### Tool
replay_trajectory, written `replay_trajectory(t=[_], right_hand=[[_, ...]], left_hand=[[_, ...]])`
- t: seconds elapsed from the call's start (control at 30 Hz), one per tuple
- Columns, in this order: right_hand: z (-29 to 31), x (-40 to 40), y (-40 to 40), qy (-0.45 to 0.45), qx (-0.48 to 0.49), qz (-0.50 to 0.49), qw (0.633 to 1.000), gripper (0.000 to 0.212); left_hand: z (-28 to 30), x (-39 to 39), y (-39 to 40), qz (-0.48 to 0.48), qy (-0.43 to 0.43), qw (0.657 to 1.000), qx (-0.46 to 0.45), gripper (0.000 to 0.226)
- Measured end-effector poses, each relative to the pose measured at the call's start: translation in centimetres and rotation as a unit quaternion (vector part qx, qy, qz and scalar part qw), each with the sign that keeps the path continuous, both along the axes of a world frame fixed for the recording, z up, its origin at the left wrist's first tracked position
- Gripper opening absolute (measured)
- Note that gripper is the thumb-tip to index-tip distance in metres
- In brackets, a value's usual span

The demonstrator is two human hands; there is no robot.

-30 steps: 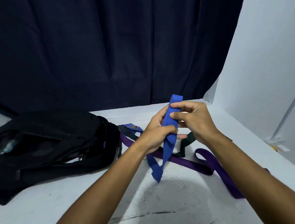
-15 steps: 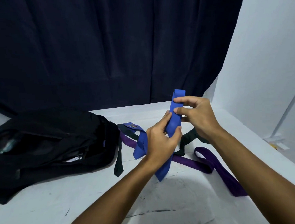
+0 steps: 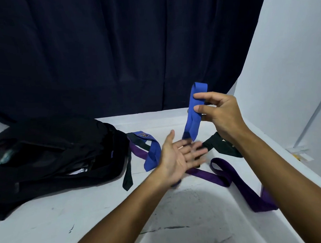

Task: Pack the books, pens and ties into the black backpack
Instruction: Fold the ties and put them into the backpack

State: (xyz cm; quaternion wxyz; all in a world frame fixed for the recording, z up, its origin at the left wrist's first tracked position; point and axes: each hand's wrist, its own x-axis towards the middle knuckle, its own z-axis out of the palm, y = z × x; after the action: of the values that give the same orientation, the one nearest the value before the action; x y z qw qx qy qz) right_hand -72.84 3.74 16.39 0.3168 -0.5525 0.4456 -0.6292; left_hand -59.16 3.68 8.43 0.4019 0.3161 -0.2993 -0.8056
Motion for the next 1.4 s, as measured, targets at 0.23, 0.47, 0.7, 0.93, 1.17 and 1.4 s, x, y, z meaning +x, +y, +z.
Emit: replay_trajectory(t=[0.23,0.47,0.7,0.93,1.17,1.4], right_hand=[[-2.3,1.1,1.7,-0.005,0.065,0.074,0.995,0.031],[-5.0,1.6,3.0,0.027,0.137,0.137,0.981,0.030],[-3.4,1.1,2.4,0.037,0.104,0.136,0.984,0.032],[-2.4,1.5,1.1,0.068,0.068,0.070,0.993,0.032],[-2.8,2.0,0.4,0.076,0.082,0.062,0.992,0.027],[-3.1,2.2,0.7,0.098,0.084,0.056,0.990,0.031]], left_hand=[[4.0,2.4,-4.8,0.102,0.133,0.985,0.052,0.039],[4.7,2.9,-5.2,0.039,0.015,0.997,-0.070,0.026],[3.1,3.1,-4.9,-0.036,-0.002,0.993,-0.112,0.036],[2.6,3.2,-4.7,-0.080,0.005,0.985,-0.155,0.041],[1.8,2.6,-3.5,-0.099,-0.023,0.962,-0.253,0.069],[2.2,2.2,-2.8,-0.055,-0.036,0.966,-0.251,0.069]])
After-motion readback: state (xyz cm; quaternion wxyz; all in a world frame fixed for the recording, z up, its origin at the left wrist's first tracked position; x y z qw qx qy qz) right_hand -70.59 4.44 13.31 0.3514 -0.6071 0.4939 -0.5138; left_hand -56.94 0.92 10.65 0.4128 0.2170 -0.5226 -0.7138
